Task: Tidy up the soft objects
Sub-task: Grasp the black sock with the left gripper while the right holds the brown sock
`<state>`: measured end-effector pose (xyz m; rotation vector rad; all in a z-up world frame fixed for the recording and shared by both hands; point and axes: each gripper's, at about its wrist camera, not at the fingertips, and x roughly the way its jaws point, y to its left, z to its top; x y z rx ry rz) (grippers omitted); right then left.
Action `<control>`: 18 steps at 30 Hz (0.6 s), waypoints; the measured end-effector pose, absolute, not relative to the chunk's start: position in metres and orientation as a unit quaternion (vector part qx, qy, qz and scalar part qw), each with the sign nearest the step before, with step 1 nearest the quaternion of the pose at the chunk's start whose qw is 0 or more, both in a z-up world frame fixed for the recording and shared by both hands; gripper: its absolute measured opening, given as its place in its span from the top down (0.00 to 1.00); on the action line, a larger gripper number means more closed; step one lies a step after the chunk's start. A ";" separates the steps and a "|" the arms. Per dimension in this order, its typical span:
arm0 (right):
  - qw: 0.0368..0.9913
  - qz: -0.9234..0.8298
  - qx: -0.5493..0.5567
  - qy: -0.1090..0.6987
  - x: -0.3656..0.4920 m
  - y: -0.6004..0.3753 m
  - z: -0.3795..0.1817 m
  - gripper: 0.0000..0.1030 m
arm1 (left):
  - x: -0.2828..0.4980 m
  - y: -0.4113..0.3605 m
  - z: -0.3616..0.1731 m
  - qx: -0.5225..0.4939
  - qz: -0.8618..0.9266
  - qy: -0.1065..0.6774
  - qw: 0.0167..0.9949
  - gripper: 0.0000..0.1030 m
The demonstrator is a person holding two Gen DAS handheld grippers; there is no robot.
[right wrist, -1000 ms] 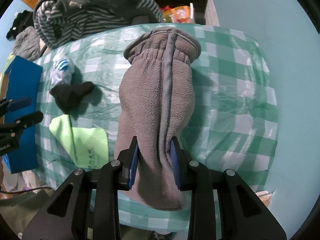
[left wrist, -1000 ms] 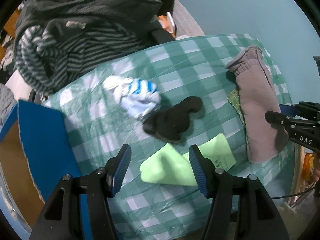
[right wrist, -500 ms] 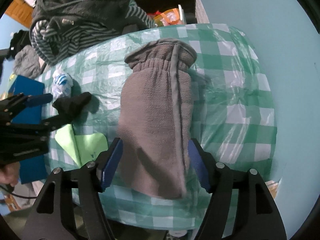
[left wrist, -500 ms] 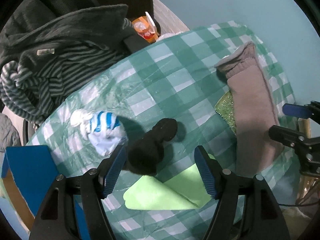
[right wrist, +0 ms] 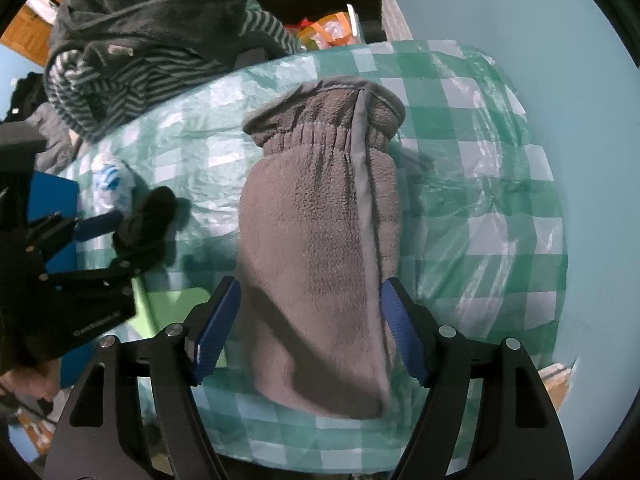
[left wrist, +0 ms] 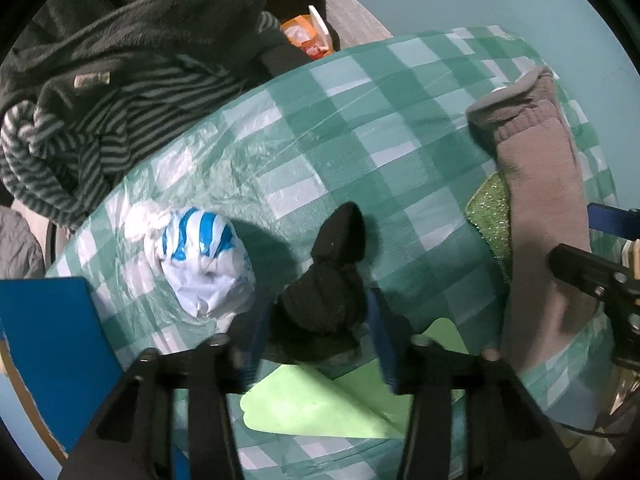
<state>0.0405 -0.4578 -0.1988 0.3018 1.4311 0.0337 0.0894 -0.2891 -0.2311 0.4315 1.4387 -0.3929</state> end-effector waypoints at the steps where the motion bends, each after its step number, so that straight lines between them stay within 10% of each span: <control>1: 0.743 0.013 0.134 0.656 0.042 -0.457 -0.201 0.28 | 0.089 -0.287 -0.230 0.188 -0.177 0.648 0.716 0.56; 6: 0.741 0.009 0.132 0.658 0.043 -0.457 -0.209 0.35 | 0.086 -0.281 -0.225 0.173 -0.175 0.645 0.724 0.58; 18: 0.761 0.019 0.143 0.632 0.031 -0.462 -0.194 0.90 | 0.072 -0.259 -0.196 0.144 -0.179 0.630 0.742 0.58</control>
